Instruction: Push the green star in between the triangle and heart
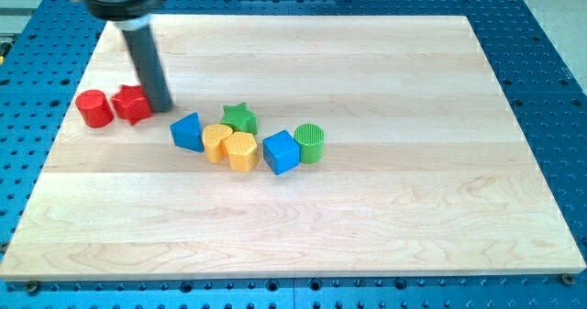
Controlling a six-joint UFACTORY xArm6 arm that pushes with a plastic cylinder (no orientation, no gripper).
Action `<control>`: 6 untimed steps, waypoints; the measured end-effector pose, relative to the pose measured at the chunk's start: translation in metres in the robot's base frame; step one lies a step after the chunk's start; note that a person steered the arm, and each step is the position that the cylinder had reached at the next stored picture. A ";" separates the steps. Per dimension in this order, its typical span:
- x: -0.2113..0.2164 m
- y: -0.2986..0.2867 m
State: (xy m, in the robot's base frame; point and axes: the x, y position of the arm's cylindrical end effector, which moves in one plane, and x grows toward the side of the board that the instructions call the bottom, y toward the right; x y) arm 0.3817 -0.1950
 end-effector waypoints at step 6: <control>0.137 0.056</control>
